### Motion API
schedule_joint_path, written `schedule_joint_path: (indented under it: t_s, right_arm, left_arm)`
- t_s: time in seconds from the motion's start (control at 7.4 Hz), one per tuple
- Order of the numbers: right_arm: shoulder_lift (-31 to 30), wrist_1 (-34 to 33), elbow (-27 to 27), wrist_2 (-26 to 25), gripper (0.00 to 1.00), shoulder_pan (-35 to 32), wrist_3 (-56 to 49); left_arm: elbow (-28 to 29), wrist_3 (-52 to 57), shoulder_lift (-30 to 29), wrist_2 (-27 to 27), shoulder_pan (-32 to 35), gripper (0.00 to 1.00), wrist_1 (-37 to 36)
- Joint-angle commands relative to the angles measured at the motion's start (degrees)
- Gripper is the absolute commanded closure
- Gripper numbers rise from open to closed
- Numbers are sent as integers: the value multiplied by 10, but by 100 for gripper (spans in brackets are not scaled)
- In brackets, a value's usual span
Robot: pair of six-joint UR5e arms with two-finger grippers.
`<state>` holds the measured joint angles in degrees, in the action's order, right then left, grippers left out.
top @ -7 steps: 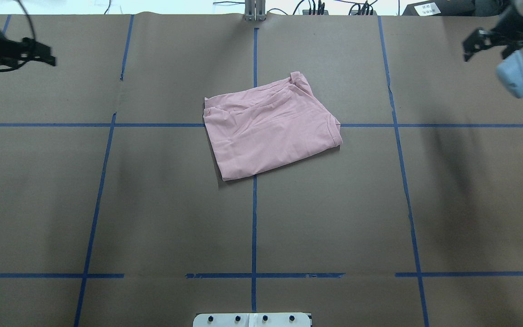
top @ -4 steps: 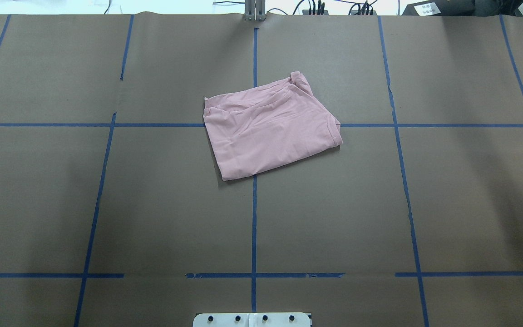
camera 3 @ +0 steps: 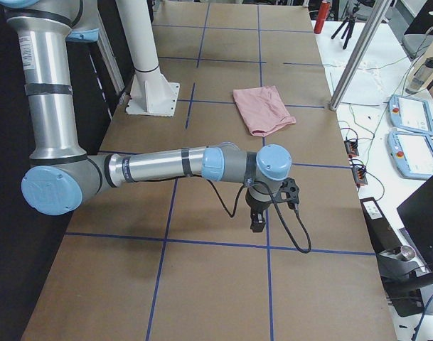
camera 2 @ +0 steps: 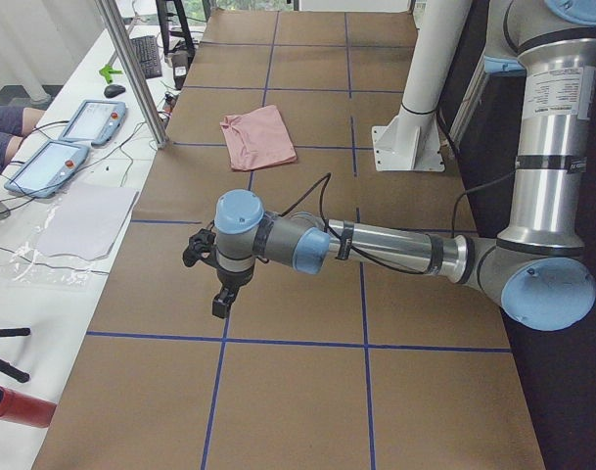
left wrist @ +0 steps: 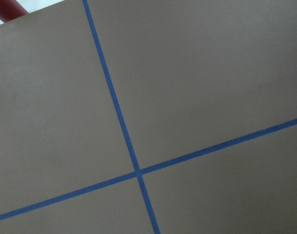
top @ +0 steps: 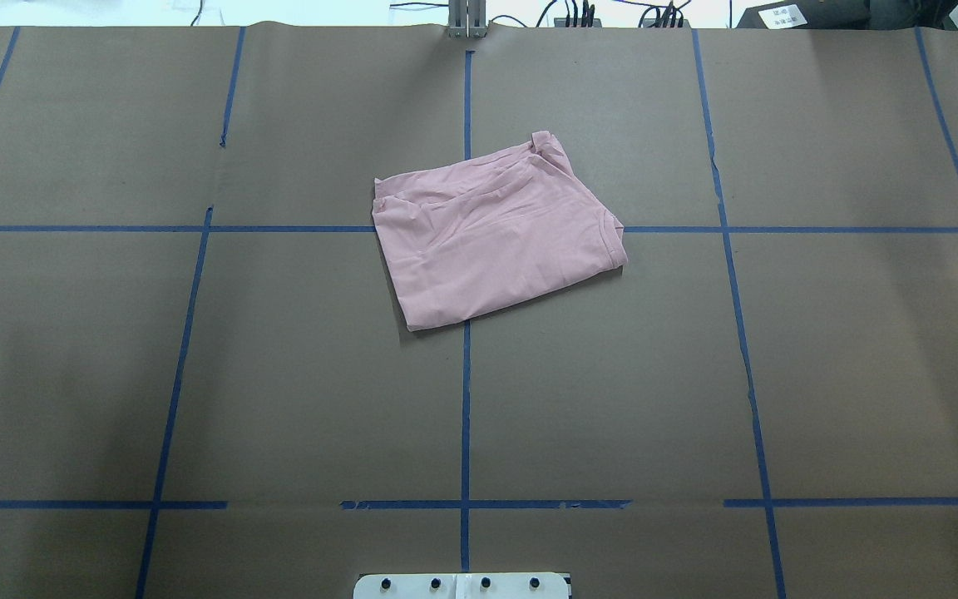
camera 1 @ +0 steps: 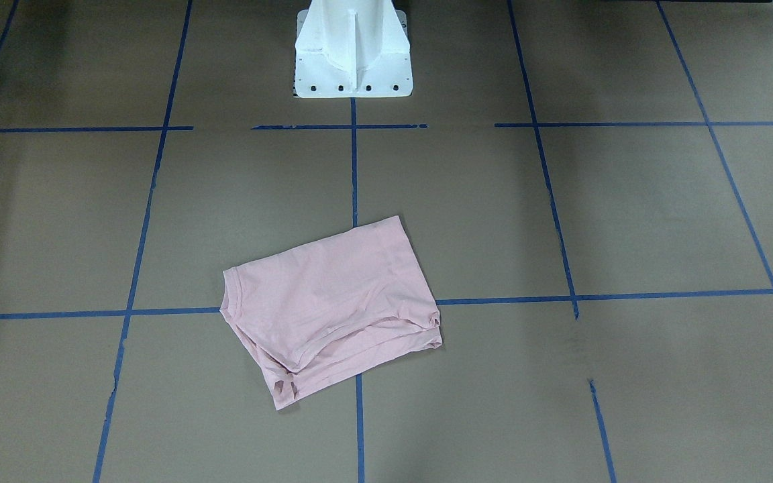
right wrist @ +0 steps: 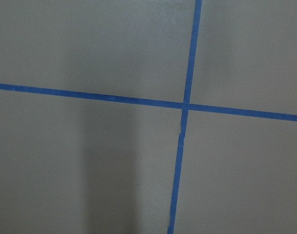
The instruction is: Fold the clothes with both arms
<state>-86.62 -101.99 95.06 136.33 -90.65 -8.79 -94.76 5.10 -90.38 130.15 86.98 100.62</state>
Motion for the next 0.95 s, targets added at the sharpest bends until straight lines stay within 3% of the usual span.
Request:
schedule_joint_path:
  t_s: [0.0,0.27,0.81]
  right_arm:
    - [-6,5,-4,-8,0,-1,4]
    - [-21,5,-19,-5,0,-1,4]
    - [-25,5,-20,-4,0,-1,9]
  left_arm:
    - [33,5,3,5,-1,0,14]
    - [11,5,2,5,-2,0,-50]
    - [10,10,7,5,-1,0,-47]
